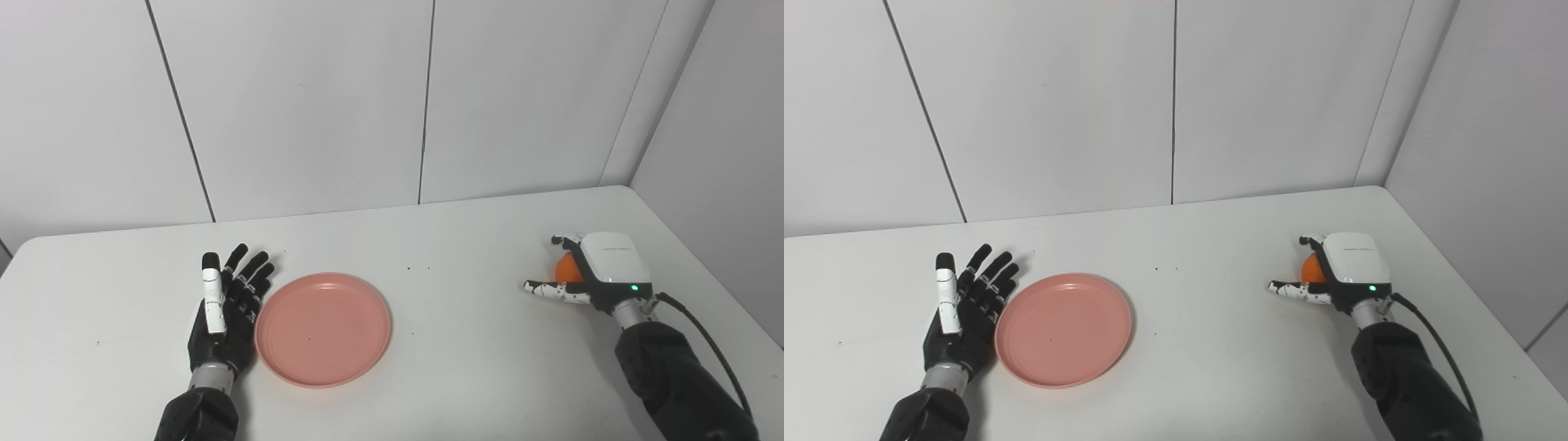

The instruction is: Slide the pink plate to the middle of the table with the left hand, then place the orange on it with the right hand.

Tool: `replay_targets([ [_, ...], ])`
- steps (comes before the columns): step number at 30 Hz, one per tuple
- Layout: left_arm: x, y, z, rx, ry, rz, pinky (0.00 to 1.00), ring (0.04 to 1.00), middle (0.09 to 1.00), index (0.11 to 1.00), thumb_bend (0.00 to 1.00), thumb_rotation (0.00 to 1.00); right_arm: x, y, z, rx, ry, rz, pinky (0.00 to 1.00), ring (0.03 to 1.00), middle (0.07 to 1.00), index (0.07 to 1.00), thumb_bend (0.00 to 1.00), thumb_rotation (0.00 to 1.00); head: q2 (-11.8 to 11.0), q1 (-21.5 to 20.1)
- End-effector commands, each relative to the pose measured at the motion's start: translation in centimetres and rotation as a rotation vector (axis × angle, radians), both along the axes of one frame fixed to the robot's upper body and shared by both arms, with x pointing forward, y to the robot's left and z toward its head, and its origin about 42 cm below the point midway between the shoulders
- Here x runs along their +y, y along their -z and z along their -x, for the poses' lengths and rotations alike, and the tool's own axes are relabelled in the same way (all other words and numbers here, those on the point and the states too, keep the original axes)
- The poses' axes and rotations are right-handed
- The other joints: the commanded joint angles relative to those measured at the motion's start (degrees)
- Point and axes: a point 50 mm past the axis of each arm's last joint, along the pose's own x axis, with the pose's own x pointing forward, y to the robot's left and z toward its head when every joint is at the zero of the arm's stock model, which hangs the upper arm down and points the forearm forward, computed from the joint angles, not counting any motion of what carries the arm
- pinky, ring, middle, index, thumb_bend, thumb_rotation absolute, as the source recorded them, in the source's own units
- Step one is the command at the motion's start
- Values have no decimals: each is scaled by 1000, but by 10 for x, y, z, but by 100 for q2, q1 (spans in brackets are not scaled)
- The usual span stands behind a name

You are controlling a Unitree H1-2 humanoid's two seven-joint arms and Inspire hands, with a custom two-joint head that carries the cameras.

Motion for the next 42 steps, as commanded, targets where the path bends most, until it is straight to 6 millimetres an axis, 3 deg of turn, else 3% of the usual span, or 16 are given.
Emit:
replay_targets([
  [1,3,15,6,90,1,-15,940,838,802,866,853,852,-15,-3,0,25,57,11,637,675,722,734,774,848,4,-1],
  [8,2,14,7,83,8,-10,967,847,804,874,851,849,-20,5,5,37,74,-8,528,605,678,716,772,846,29,16],
  [14,2,14,7,86,5,-16,932,835,800,871,856,849,-19,10,6,70,107,-45,395,496,589,627,737,807,39,19],
  [15,3,14,7,85,5,-17,934,835,796,870,856,852,-19,11,6,71,110,-49,276,352,432,484,712,737,39,19],
  [19,2,13,7,87,-1,-9,928,831,784,865,859,842,-20,19,5,103,105,-55,193,254,314,350,645,666,47,23],
  [22,2,13,7,89,1,-1,946,833,782,865,853,838,-21,25,5,142,104,-35,234,290,340,373,574,558,47,23],
  [24,3,12,7,89,2,-9,938,828,782,867,852,848,-22,28,6,158,97,-24,294,367,419,473,543,496,47,23],
  [26,3,12,7,92,1,-13,932,825,780,867,856,849,-24,32,7,181,105,-26,292,368,424,475,532,495,70,26],
  [28,3,12,7,95,1,-14,928,823,776,867,855,851,-25,35,7,184,106,-28,241,314,370,408,524,455,70,26],
  [33,2,12,7,96,5,-7,941,824,774,868,848,848,-25,36,7,171,94,-34,240,307,356,404,523,414,70,31],
  [35,1,12,7,94,8,-6,940,825,772,870,842,851,-25,34,6,162,83,-40,201,264,316,362,527,403,67,41],
  [42,-1,11,6,93,6,-17,898,818,772,858,858,851,-12,10,3,85,10,-33,137,190,253,307,526,400,77,57],
])
